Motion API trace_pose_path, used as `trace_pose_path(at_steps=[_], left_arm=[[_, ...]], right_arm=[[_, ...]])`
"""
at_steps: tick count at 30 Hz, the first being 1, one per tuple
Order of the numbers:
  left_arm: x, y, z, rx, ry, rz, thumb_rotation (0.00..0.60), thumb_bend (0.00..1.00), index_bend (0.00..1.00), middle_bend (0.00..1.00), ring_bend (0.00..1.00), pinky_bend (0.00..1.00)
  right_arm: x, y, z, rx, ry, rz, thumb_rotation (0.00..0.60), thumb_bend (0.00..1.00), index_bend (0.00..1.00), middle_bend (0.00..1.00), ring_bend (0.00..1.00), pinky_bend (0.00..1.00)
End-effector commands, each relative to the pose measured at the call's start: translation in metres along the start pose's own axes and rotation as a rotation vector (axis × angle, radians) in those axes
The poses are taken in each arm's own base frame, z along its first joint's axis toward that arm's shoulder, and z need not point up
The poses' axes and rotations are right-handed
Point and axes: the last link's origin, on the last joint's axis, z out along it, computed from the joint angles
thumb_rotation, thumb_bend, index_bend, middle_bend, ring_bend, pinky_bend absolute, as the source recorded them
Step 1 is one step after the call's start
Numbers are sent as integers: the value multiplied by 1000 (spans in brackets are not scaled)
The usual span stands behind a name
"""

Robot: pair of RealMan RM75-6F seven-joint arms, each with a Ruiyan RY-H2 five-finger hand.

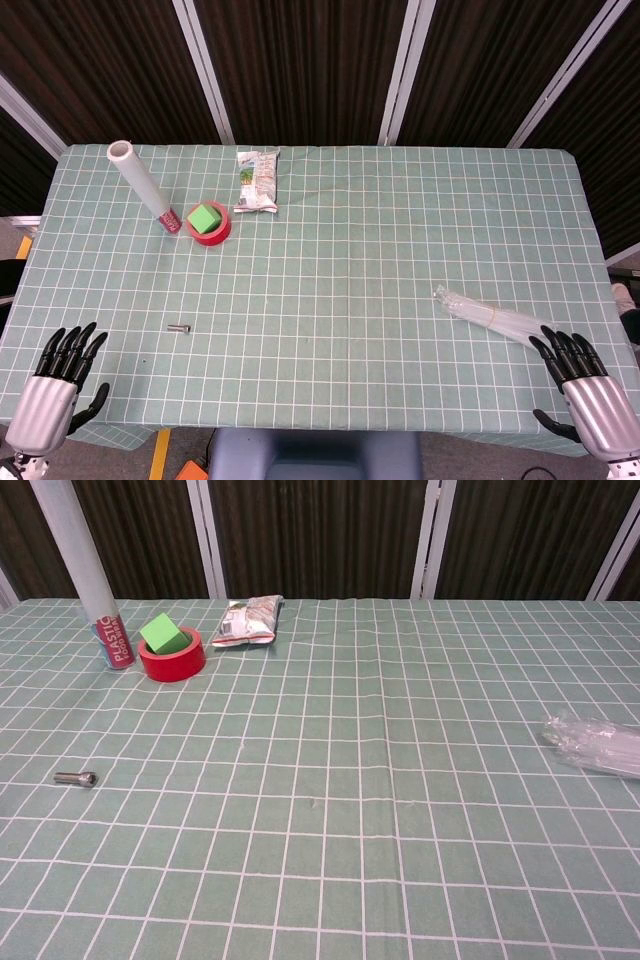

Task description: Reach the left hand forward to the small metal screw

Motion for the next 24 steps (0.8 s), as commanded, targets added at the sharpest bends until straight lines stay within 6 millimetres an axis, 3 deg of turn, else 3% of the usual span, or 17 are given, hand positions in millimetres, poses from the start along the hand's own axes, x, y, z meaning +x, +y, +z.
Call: trace_pose_path(at_steps=[1, 4, 6, 7, 8, 10, 11, 16, 24], left_arm=[[-1, 0, 0, 0, -5, -1, 600, 409, 0, 0, 0, 0], [-7, 3, 3, -10, -34, -10, 600, 409, 0, 0, 0, 5], [-15, 8, 9, -31, -53, -28, 600, 409, 0, 25, 32, 130], [-18, 11, 14, -38, -54, -37, 600, 409, 0, 133, 153, 312], [-25, 14, 21, -49, -55, -44, 600, 412, 10, 404, 425, 610], [-39, 22, 30, -67, -115, -101, 600, 424, 89, 824, 824, 926], [-47, 27, 37, -79, -157, -142, 600, 434, 167, 965, 959, 999], [-74, 37, 65, -131, -220, -89, 600, 442, 326, 1000, 1000, 1000], [-113, 41, 110, -69, -249, -44, 600, 438, 396, 1000, 1000, 1000]], right_arm=[[0, 0, 0, -1, -1, 0, 600, 253, 0, 0, 0, 0], [0, -1, 0, -1, 2, 2, 600, 253, 0, 0, 0, 0], [0, -1, 0, 1, 5, 1, 600, 253, 0, 0, 0, 0], [0, -1, 0, 1, 3, 0, 600, 253, 0, 0, 0, 0], [-1, -1, 0, 1, -2, 0, 600, 253, 0, 0, 0, 0], [-3, -1, 2, 0, -8, -2, 600, 253, 0, 0, 0, 0], [-3, -1, 2, -2, -10, -2, 600, 253, 0, 0, 0, 0], [-4, -1, 4, -5, -14, -5, 600, 253, 0, 0, 0, 0], [-5, 0, 3, -12, -21, -8, 600, 253, 0, 0, 0, 0]])
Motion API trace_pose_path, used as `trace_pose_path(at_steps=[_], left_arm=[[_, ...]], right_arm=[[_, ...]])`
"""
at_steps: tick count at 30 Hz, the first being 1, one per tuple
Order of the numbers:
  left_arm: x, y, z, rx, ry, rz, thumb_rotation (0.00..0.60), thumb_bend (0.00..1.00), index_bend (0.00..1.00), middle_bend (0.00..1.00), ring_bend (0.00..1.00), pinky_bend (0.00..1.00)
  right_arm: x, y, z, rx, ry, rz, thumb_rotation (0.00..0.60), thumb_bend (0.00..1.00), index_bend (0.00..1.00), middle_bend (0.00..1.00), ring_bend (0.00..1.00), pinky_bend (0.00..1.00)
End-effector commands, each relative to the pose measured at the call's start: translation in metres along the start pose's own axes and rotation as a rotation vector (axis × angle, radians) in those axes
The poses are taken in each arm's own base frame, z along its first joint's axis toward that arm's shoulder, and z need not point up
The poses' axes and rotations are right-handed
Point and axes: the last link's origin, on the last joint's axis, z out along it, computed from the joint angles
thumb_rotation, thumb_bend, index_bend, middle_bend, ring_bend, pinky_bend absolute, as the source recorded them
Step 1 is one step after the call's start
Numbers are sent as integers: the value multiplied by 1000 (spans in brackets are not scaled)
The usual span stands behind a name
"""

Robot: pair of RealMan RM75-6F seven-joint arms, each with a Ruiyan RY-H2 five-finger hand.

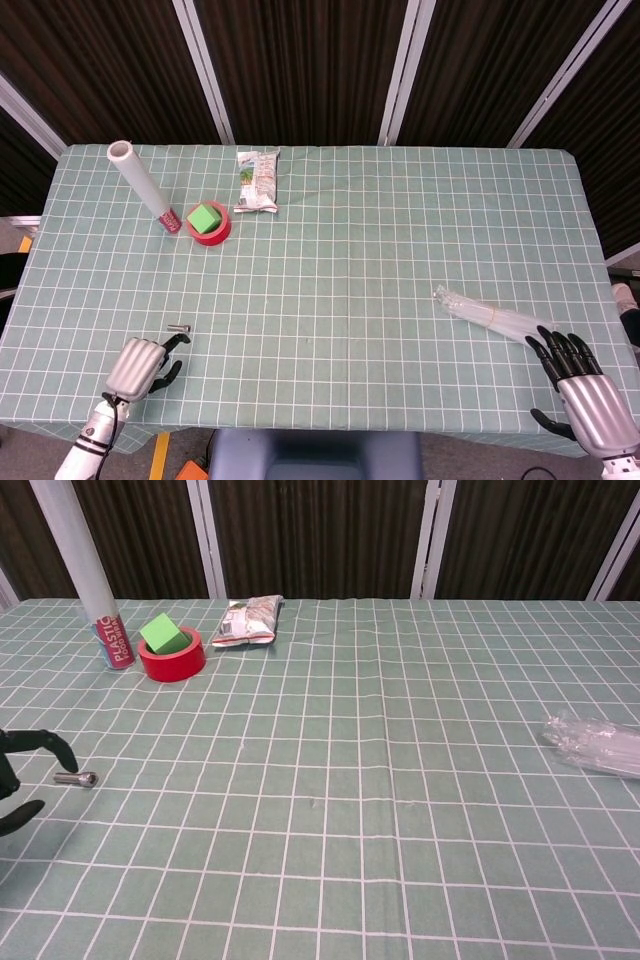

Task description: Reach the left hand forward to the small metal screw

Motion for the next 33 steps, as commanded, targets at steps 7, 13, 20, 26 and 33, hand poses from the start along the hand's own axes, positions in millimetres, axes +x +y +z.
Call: trace_pose_path(at_steps=[7, 13, 20, 26, 33], left_arm=[[-23, -12, 43, 84, 3, 32, 600, 438, 416, 1000, 1000, 1000], [-28, -25, 50, 128, 11, 59, 600, 437, 429, 1000, 1000, 1000], [-30, -34, 51, 150, 9, 71, 600, 437, 437, 1000, 1000, 1000], [-33, -40, 51, 164, -3, 83, 600, 437, 471, 1000, 1000, 1000], [-35, -42, 51, 169, -9, 86, 600, 438, 475, 1000, 1000, 1000]], right_arm=[[0, 2, 0, -13, -4, -1, 600, 253, 0, 0, 0, 0], [0, 2, 0, -17, -5, -1, 600, 253, 0, 0, 0, 0], [0, 2, 0, -17, -5, -2, 600, 253, 0, 0, 0, 0], [1, 2, 0, -22, 2, 0, 600, 253, 0, 0, 0, 0], [0, 2, 0, -23, -1, -2, 600, 253, 0, 0, 0, 0]])
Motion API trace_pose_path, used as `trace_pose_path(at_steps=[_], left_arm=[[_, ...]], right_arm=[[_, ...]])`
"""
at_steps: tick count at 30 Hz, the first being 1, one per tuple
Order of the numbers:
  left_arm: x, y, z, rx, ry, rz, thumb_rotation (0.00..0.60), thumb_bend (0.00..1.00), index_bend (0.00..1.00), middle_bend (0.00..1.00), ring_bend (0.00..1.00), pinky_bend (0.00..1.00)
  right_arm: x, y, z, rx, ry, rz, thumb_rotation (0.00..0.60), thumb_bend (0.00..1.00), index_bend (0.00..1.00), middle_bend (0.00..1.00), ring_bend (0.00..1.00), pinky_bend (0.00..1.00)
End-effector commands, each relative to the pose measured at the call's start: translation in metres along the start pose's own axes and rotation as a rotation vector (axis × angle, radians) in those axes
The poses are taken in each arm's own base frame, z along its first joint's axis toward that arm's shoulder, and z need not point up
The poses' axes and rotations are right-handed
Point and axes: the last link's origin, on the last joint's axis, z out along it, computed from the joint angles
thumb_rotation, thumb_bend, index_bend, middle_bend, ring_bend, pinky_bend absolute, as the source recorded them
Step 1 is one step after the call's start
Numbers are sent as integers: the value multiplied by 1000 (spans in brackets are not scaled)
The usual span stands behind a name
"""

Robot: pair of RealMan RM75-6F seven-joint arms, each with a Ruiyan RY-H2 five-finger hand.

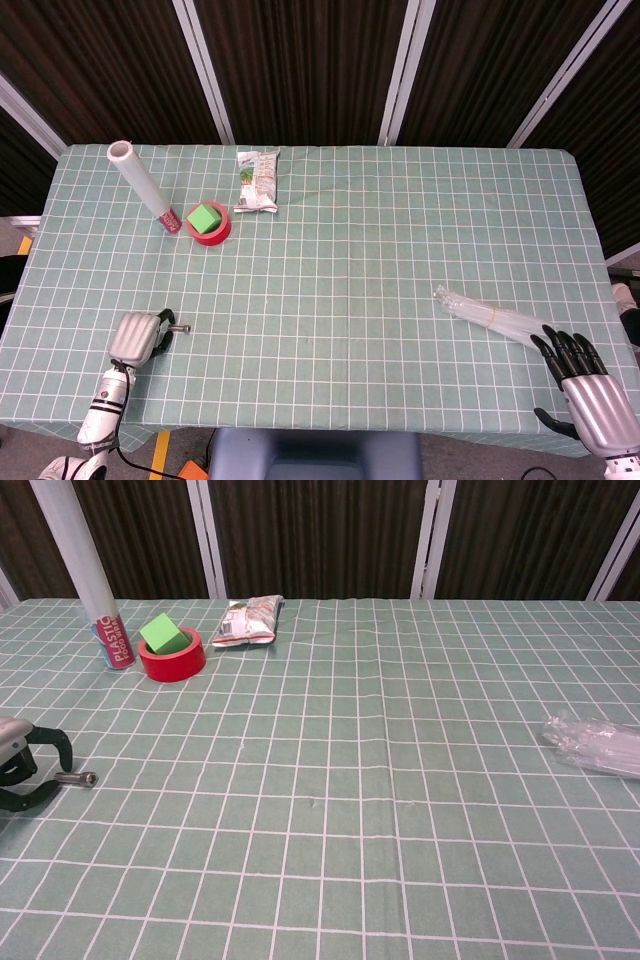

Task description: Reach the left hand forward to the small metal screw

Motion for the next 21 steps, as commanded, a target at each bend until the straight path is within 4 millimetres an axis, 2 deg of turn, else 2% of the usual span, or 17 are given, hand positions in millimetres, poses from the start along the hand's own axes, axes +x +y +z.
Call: trace_pose_path(at_steps=[1, 12, 21], left_arm=[[0, 0, 1, 3, -1, -2, 600, 438, 475, 1000, 1000, 1000], [-2, 0, 2, 3, -2, -7, 600, 437, 489, 1000, 1000, 1000], [-2, -2, 4, 9, -4, 5, 600, 441, 553, 1000, 1000, 1000]], right_arm=[[0, 0, 0, 0, -2, -1, 600, 253, 0, 0, 0, 0], [-1, 0, 0, -7, -7, -2, 600, 253, 0, 0, 0, 0], [-1, 0, 0, -11, -8, -4, 600, 253, 0, 0, 0, 0]])
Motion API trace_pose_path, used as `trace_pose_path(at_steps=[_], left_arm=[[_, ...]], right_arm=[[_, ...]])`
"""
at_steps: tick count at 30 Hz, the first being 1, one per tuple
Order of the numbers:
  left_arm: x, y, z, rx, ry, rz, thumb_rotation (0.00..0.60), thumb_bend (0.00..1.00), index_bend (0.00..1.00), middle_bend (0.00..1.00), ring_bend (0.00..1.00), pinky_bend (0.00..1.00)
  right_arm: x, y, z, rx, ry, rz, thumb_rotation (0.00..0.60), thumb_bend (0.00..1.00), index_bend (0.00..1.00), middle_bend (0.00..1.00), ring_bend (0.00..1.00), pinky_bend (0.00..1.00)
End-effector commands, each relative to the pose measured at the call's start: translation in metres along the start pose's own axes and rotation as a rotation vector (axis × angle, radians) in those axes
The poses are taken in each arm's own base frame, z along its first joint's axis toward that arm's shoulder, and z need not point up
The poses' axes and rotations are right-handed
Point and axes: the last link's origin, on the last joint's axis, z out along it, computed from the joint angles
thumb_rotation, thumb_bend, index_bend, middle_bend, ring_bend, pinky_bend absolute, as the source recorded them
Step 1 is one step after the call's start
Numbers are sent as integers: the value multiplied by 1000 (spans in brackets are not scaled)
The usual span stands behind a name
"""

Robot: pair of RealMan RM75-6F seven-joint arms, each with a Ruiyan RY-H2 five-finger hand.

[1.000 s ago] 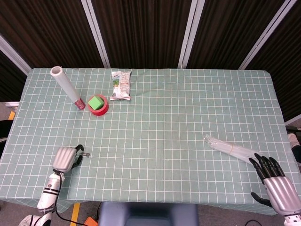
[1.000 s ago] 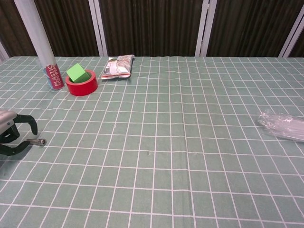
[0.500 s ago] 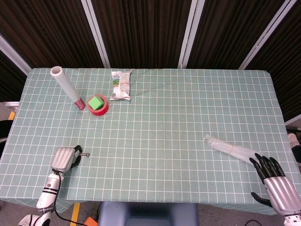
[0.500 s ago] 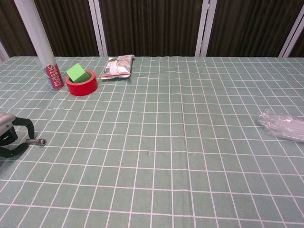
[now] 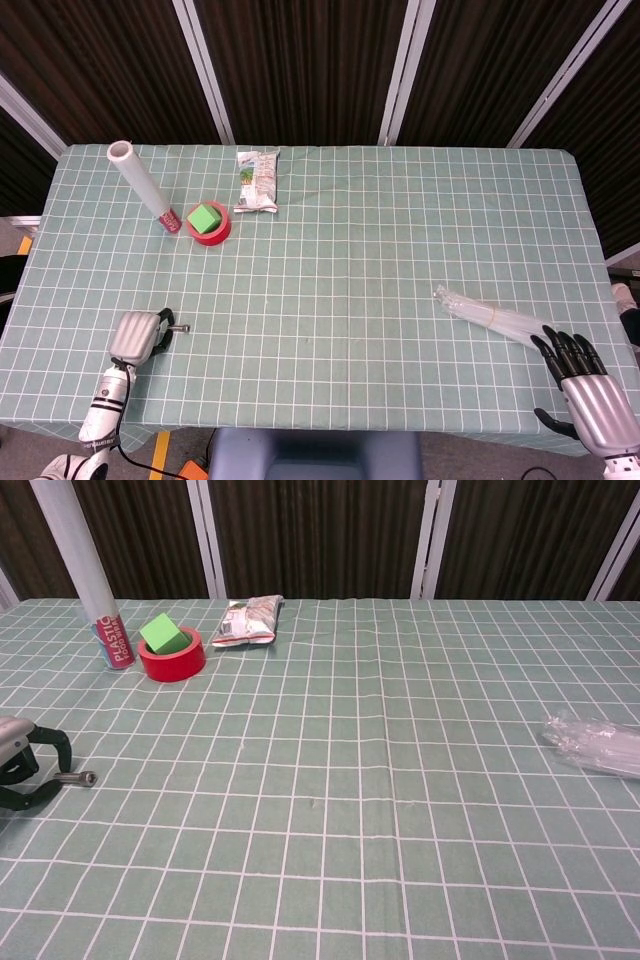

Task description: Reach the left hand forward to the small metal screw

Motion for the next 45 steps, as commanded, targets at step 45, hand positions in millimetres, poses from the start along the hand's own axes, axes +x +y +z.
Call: trace_pose_path(at_steps=[45], left_arm=[[29, 40, -14, -127, 57, 34, 600, 444, 384, 1000, 1000, 1000]], right_arm=[[3, 1, -3, -6, -12, 8, 600, 253, 0, 0, 0, 0]])
